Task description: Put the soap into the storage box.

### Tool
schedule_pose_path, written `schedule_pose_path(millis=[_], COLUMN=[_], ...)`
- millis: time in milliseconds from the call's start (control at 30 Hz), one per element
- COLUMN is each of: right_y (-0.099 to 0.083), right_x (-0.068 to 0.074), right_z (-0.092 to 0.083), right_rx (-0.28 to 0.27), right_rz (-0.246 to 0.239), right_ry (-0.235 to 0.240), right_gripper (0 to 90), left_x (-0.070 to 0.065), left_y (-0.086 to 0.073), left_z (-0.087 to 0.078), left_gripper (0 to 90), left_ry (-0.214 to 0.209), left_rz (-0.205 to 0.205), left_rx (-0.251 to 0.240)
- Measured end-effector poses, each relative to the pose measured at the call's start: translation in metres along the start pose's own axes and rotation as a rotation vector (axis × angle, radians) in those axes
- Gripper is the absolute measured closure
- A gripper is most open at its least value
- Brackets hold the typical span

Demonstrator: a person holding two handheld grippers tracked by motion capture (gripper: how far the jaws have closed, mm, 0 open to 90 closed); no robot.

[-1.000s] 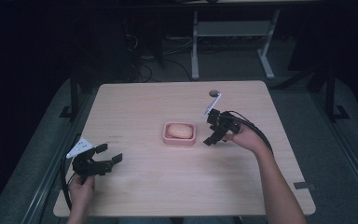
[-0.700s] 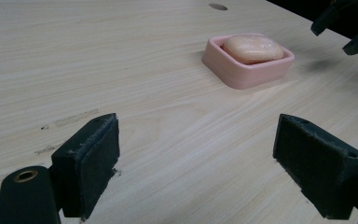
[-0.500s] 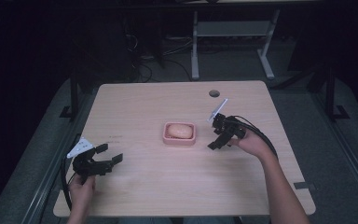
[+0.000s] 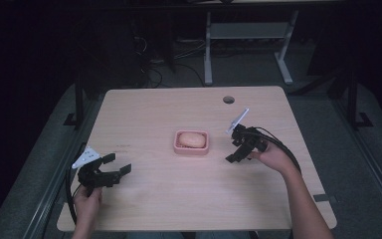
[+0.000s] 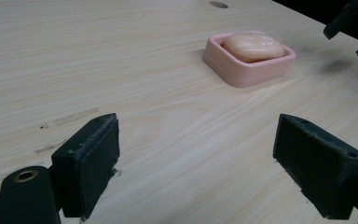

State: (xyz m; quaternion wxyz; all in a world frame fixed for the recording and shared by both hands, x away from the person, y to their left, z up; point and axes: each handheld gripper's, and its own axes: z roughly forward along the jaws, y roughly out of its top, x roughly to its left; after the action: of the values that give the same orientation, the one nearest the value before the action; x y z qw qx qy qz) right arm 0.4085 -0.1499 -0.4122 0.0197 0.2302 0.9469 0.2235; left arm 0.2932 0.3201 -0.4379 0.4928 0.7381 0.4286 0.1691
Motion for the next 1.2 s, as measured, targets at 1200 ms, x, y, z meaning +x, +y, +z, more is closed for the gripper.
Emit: schedule_pose_path(millis=[1200], right_y=[-0.053], right_x=[0.014], right_z=[-0.004], right_rx=[-0.023], right_rz=[0.058], right_ry=[-0.02], right_gripper=[25.1], left_x=[-0.002], left_y=[0.0], left_z=[0.002], left_gripper=[14.2], left_ry=[0.002], left_rz=[0.017], left_rx=[0.018])
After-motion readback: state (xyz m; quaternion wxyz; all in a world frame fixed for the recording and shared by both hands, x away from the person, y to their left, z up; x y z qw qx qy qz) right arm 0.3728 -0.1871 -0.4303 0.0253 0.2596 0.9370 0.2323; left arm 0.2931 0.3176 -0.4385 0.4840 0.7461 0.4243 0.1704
